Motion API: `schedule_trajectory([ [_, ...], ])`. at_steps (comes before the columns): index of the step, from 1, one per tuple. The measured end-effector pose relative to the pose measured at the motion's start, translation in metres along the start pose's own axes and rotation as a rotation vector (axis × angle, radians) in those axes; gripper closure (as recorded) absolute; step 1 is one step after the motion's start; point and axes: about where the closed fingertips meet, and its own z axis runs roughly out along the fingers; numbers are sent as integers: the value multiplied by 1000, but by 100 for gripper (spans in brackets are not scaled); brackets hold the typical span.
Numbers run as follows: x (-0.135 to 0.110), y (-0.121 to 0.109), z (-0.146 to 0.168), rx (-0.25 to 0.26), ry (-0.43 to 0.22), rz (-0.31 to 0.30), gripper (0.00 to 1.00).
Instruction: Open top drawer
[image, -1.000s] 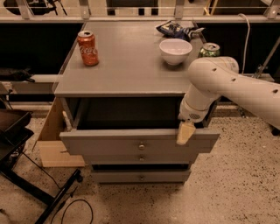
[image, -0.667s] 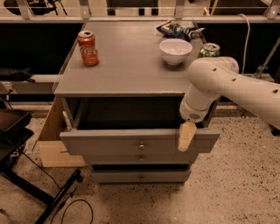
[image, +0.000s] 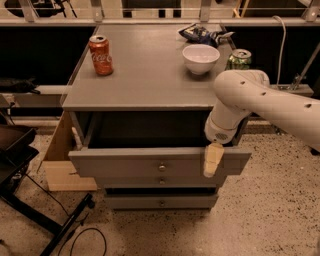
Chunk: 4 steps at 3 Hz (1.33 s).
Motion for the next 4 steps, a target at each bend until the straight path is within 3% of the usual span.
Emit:
schedule_trajectory([
  [1,13,39,7,-128,31,-14,16],
  [2,34,90,-15,-266,111,-35,39],
  [4,34,88,-23,-271,116,-35,86],
])
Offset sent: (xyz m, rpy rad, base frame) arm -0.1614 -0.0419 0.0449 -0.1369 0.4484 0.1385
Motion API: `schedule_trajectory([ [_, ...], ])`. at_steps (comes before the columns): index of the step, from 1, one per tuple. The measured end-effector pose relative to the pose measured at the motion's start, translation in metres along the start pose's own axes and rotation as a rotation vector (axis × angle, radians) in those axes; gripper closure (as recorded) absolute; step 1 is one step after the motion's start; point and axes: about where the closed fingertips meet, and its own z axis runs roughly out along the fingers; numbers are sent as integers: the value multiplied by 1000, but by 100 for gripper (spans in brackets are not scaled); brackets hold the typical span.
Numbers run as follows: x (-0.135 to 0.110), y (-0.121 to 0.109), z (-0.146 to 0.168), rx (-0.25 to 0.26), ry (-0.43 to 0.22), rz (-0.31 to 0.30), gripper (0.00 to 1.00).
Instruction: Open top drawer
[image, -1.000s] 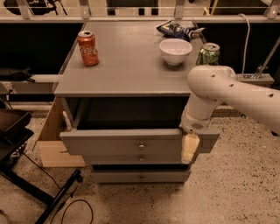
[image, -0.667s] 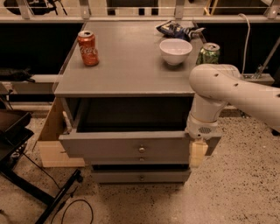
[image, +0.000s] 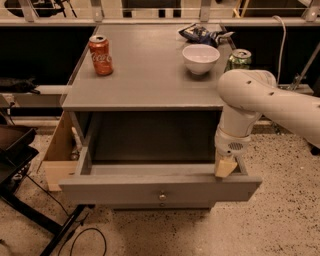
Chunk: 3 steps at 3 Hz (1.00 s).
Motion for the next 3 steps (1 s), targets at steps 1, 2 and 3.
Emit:
schedule_trajectory([
  [1,7,15,-6,-60,31,-38,100],
  [2,20,37,-17,-152,70,-92,100],
  [3,22,41,-18,-170,78,-103,79],
])
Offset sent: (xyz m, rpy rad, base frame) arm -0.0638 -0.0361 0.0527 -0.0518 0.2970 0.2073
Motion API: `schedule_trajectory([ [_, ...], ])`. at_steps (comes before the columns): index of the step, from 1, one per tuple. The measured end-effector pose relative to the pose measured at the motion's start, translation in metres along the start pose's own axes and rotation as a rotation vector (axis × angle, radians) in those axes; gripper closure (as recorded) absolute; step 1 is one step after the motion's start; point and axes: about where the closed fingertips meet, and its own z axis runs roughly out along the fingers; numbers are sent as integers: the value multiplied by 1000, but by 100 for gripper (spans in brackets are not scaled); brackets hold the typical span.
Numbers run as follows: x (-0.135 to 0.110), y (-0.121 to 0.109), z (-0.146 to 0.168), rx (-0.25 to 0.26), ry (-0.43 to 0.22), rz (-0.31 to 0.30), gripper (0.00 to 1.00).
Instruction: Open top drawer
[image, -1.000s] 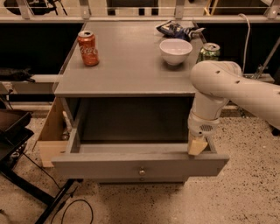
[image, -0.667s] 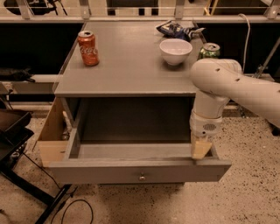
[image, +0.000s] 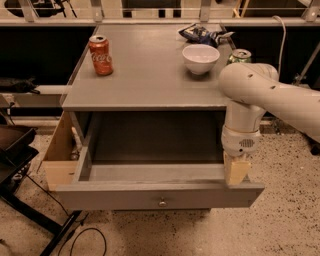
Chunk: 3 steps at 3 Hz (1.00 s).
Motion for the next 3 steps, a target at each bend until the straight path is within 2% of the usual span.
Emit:
schedule_trajectory([
  [1,0,0,0,1,0,0,56],
  [2,-4,-28,-12,111,-48,21,33],
  [3,-7,-44,-20,264,-131,10,10],
])
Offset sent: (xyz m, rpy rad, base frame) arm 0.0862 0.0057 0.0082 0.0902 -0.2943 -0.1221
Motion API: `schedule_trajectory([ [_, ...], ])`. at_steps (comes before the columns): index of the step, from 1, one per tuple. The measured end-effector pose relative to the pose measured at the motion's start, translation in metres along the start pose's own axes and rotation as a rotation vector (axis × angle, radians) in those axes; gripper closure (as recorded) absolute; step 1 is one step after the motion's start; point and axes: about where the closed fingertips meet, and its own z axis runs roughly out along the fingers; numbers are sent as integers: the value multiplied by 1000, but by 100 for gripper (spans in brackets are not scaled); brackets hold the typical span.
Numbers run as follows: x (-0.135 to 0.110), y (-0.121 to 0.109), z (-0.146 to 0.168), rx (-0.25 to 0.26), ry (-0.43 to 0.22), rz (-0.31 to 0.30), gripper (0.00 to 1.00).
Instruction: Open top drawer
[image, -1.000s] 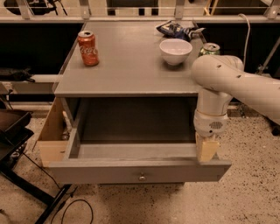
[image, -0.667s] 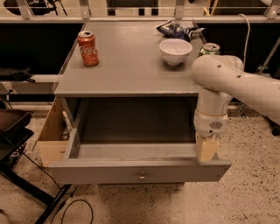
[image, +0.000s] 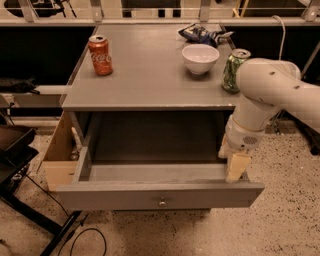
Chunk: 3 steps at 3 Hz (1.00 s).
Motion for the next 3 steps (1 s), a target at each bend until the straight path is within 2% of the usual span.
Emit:
schedule_trajectory([
  [1,6,19,7,67,-70,25,0],
  [3,4,18,19,45,-83,21,0],
])
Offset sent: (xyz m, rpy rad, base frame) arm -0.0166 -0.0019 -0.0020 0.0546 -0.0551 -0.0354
